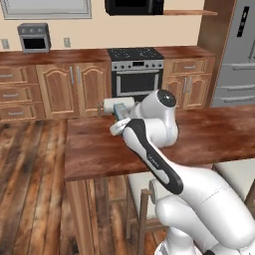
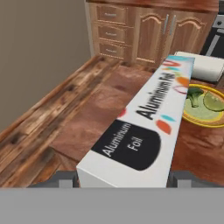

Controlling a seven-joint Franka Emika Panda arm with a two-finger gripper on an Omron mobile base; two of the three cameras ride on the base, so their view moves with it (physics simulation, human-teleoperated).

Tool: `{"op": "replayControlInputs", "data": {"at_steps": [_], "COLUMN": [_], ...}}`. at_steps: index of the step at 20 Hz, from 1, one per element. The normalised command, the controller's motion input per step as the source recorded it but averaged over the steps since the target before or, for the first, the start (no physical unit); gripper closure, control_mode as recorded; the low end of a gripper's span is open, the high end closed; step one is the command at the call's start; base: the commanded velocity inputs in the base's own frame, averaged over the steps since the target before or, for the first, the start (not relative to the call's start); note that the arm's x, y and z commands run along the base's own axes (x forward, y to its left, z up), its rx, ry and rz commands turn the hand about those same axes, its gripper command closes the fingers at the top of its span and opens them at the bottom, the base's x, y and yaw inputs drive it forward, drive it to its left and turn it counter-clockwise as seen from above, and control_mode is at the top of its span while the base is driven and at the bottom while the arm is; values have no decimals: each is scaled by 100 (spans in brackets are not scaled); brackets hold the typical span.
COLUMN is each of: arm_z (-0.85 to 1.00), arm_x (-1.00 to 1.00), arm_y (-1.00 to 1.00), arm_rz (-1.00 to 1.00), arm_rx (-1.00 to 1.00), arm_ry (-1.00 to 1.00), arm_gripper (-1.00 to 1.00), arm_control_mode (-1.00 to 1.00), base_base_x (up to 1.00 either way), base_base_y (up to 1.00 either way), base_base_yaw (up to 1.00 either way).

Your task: Retrieve the tupperware and aluminum foil from the cabinet and place them on the dining counter near the plate with lemon wedge and broccoli to prepare for storing leftovers.

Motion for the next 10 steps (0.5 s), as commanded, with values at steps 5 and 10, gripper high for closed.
{"op": "replayControlInputs", "data": {"at_steps": [5,10], "arm_z": [-36,-28], "arm_x": [54,57], "arm_y": [0,0], "arm_rz": [0,0], "arm_rx": [0,0], "arm_ry": [0,0], "arm_gripper": [100,100], "arm_control_mode": [-100,-100], "base_base_x": [0,0], "base_base_y": [0,0], "base_base_yaw": [0,0]}}
